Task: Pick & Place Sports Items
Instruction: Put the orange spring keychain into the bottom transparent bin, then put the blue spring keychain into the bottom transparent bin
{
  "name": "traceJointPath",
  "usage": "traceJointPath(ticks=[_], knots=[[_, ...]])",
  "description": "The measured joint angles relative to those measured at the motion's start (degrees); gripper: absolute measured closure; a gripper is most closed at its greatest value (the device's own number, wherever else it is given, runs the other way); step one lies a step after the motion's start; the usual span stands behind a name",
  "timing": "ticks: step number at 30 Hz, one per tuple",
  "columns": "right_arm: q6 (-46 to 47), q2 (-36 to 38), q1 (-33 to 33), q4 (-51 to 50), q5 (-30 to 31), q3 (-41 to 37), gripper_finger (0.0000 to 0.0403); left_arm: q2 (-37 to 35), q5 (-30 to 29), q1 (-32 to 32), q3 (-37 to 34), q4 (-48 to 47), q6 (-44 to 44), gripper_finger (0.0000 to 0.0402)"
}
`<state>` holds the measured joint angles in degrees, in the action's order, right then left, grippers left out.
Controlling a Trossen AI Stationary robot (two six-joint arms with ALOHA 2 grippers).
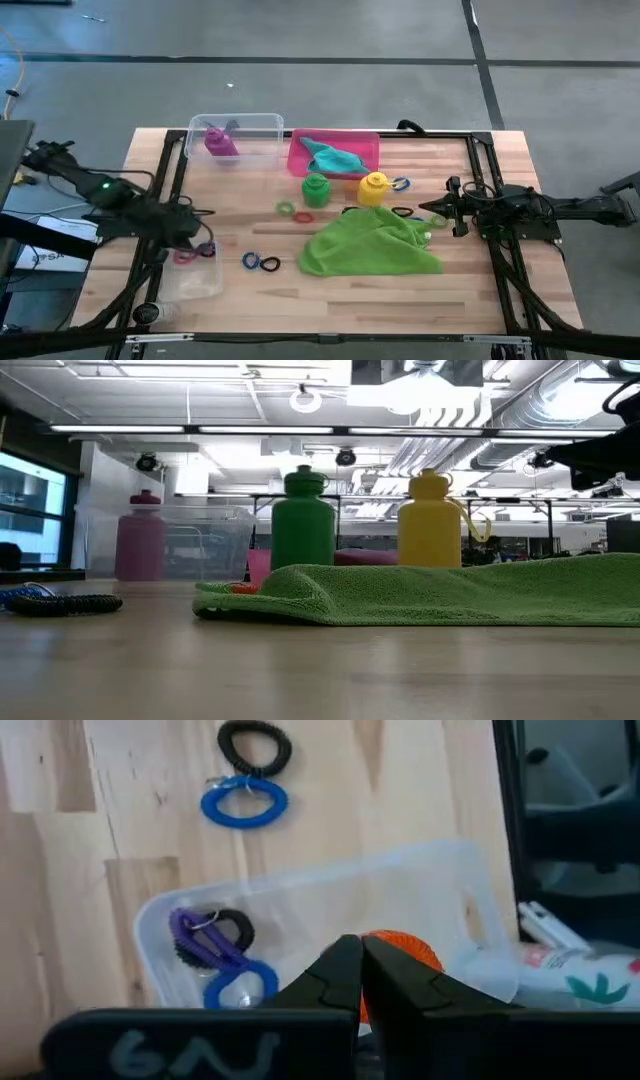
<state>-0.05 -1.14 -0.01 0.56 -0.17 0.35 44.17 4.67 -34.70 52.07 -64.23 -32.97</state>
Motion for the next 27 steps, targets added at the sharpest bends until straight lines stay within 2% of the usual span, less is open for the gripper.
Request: traceJointPath(ticks=[6, 14, 19, 27], knots=[[0.00, -0.01, 0.00, 0.00, 0.01, 0.00, 0.0403, -0.03, -2.45, -3.21, 0.00, -1.66, -0.02, 0.0401], [0.00, 0.00, 0.00, 0.00, 0.01, -0.01, 0.0403, -0.38, -2.70, -7.00, -0.02, -4.63, -0.02, 0.0396], [0.00, 0.00, 0.00, 0.00, 0.01, -0.01, 0.0403, -0.64, -3.39, -8.48, -0.07, -7.92, -1.12, 0.0350], [0.00, 0.00, 0.00, 0.00, 0.00, 0.00, 0.0403, -2.15, -3.35, -10.73, -0.07, -8.24, -1.40, 0.0261]])
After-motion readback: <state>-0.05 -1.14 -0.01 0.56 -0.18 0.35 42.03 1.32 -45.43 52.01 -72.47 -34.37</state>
